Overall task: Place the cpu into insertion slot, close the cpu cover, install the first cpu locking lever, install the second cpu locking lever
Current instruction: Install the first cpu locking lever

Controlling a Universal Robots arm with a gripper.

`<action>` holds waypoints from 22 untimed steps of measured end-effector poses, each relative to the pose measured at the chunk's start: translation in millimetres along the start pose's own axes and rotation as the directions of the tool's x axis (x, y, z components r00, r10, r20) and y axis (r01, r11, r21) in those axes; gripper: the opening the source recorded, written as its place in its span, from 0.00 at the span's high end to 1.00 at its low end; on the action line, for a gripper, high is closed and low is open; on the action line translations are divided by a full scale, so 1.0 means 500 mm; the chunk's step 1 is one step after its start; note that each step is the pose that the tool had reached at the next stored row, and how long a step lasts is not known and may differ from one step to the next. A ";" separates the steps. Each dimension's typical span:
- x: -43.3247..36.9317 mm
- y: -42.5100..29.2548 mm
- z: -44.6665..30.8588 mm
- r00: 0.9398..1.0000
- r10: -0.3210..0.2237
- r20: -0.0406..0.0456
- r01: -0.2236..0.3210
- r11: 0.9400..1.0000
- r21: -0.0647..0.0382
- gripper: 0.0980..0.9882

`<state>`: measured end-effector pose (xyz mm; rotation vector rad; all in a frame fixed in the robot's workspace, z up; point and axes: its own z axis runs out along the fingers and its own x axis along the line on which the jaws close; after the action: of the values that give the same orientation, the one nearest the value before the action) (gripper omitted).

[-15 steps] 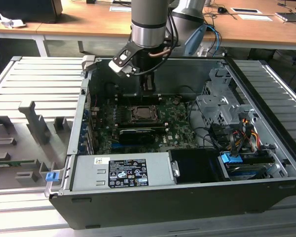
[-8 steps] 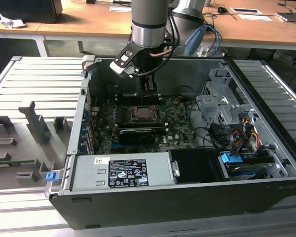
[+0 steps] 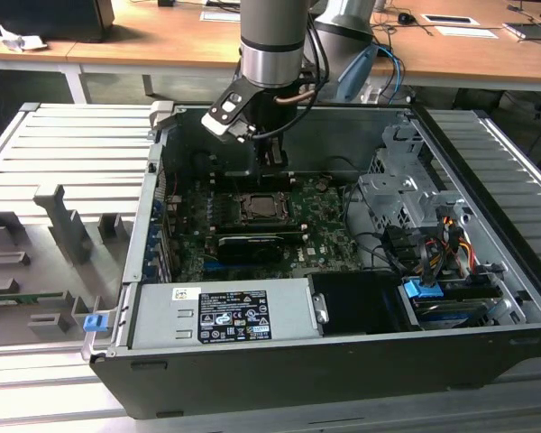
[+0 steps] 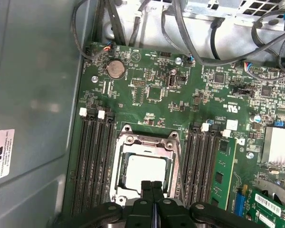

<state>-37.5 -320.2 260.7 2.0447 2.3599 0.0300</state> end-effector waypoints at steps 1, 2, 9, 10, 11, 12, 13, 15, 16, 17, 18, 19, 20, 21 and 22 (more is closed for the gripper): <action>0.000 0.000 0.000 1.000 -0.006 0.000 0.006 1.000 0.000 0.99; 0.000 0.000 0.000 1.000 -0.014 0.000 0.014 1.000 0.000 0.99; 0.000 -0.001 0.002 0.988 -0.156 -0.004 0.156 0.988 -0.001 0.99; 0.000 -0.001 0.002 0.985 -0.174 -0.005 0.174 0.985 -0.001 0.99; 0.000 -0.001 0.002 0.982 -0.190 -0.005 0.190 0.982 -0.001 0.99; 0.000 -0.001 0.002 0.979 -0.202 -0.005 0.202 0.979 -0.001 0.99; 0.000 -0.001 0.002 0.978 -0.210 -0.006 0.210 0.978 -0.001 0.99; 0.000 -0.001 0.002 0.974 -0.224 -0.006 0.224 0.974 -0.001 0.99; 0.000 -0.001 0.001 0.974 -0.227 -0.006 0.227 0.974 -0.001 0.99; 0.000 -0.001 -0.001 0.974 -0.227 -0.006 0.227 0.974 -0.001 0.99; 0.000 -0.001 -0.005 0.974 -0.227 -0.006 0.227 0.974 -0.001 0.99; 0.000 -0.001 -0.008 0.974 -0.227 -0.006 0.227 0.974 -0.001 0.99; 0.000 -0.001 -0.010 0.974 -0.227 -0.006 0.227 0.974 -0.001 0.99; 0.000 -0.001 -0.011 0.974 -0.228 -0.006 0.228 0.974 -0.001 0.99; 0.000 -0.001 -0.011 0.973 -0.231 -0.006 0.231 0.973 -0.001 0.99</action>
<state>-38.0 -320.4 266.1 1.7580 2.5835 0.0336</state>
